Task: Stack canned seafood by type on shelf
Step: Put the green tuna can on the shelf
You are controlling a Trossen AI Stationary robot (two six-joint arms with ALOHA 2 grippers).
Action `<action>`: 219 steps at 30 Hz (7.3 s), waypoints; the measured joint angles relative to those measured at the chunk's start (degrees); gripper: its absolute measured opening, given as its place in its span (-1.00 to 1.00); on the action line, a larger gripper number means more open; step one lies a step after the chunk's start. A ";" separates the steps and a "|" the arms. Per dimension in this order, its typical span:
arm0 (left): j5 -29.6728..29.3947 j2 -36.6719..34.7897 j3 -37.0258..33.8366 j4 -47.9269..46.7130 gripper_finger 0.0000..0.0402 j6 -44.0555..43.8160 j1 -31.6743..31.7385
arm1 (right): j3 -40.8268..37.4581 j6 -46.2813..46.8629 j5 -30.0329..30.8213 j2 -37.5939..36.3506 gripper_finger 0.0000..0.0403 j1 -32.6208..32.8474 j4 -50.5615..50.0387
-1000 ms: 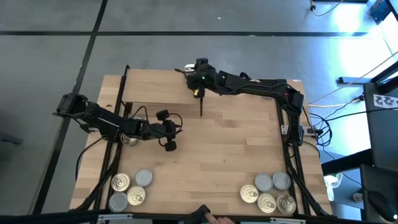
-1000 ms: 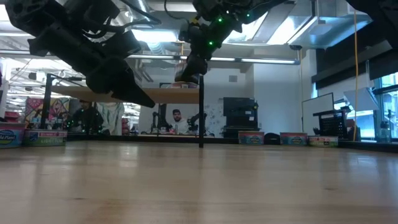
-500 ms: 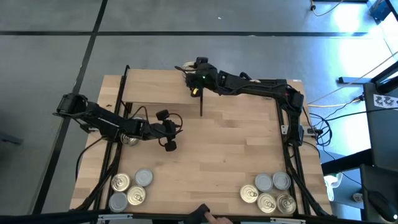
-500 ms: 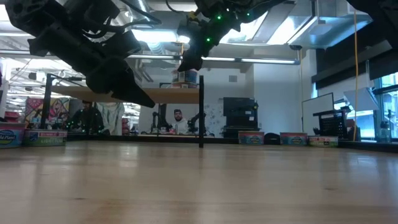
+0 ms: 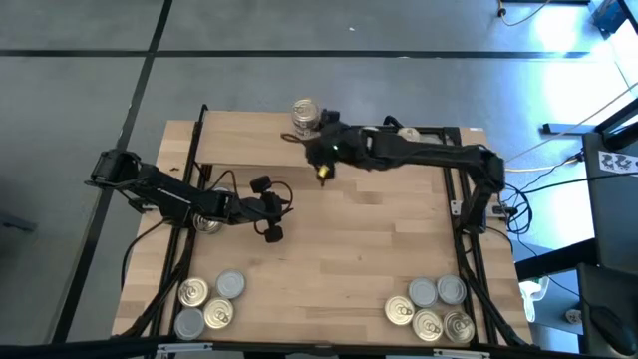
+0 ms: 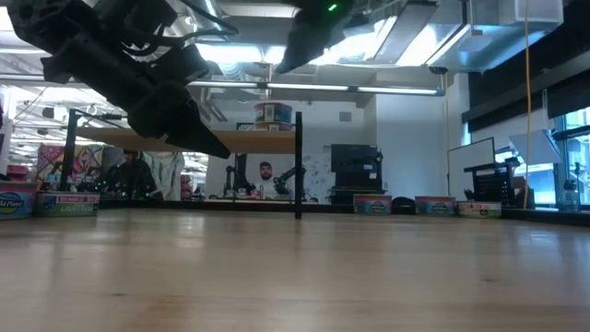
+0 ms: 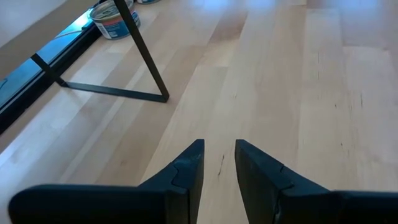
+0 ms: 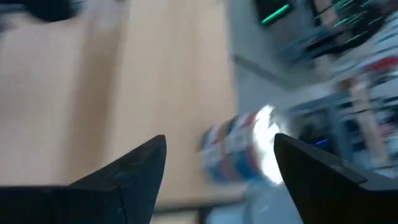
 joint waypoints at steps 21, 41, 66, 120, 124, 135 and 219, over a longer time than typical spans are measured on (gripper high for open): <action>1.12 -0.47 16.68 -36.49 0.12 -10.43 0.02 | -35.32 27.09 3.82 -13.07 0.47 19.73 0.22; 1.55 4.46 24.68 -88.68 -0.25 -55.74 1.83 | -53.40 26.55 1.29 -12.58 0.47 20.23 32.13; 1.93 20.70 19.95 -88.44 -0.66 -53.95 1.52 | -53.55 26.57 1.18 -12.58 0.47 20.30 32.07; 7.01 12.95 11.79 -3.85 -0.99 -5.38 -4.52 | -53.51 27.09 -1.40 -12.54 0.47 20.18 35.63; 7.43 13.22 7.50 5.73 -0.99 -5.16 -4.50 | -53.48 26.98 -3.66 -12.54 0.47 20.14 39.06; 7.48 17.03 5.79 9.41 -0.99 -5.54 -2.37 | -53.48 26.57 -3.84 -12.52 0.47 20.12 43.54; 6.38 17.62 -0.92 18.75 -0.99 -10.64 -0.24 | -42.10 -16.95 1.79 12.89 -0.32 17.60 52.26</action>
